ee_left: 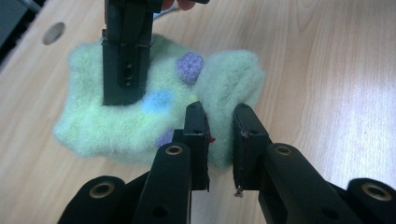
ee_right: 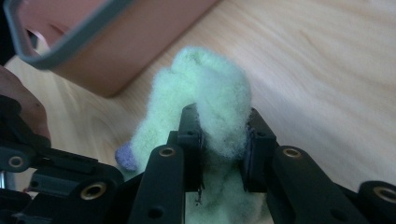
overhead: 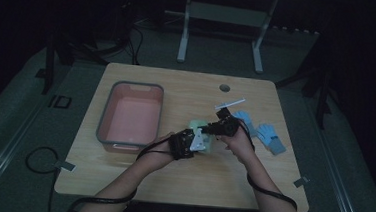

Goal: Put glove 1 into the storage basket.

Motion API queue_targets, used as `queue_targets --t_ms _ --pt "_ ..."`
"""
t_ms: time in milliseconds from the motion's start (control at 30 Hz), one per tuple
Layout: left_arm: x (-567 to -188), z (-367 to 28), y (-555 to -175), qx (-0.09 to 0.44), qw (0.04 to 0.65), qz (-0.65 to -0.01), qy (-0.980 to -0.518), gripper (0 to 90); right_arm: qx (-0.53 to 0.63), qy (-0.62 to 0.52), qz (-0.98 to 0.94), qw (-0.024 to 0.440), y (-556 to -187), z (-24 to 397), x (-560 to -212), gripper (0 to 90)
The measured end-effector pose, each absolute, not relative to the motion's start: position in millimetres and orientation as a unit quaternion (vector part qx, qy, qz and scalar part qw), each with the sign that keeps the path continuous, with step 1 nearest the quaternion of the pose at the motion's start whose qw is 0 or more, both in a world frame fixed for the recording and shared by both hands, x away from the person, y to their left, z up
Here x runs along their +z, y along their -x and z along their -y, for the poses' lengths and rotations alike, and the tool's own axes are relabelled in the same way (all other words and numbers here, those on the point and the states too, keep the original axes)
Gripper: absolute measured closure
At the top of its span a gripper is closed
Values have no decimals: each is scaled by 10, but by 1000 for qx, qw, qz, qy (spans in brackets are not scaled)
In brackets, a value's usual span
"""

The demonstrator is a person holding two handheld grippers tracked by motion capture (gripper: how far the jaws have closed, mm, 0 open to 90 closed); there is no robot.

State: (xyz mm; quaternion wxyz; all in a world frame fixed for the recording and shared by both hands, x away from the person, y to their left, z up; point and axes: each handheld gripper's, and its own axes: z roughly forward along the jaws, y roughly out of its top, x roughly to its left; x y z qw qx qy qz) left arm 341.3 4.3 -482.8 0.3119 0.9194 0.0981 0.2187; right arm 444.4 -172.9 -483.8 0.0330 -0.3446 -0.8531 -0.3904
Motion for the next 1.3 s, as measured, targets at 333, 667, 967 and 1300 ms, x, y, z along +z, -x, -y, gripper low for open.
queue_targets --t_ms 333,667,967,1300 --pt "-4445 -328 -3423 247 305 -104 -914 779 -407 326 853 20 -4489 1452 -4445 737" --pt "-4232 -602 -3421 264 288 -115 -913 779 -415 305 857 13 -4536 1112 -4164 737" --pt "-4136 -877 -3387 277 276 -126 -912 780 -418 288 861 19 -4562 784 -4038 736" --pt "-4126 -1167 -3365 278 264 -144 -912 780 -416 267 869 21 -4563 383 -3999 736"
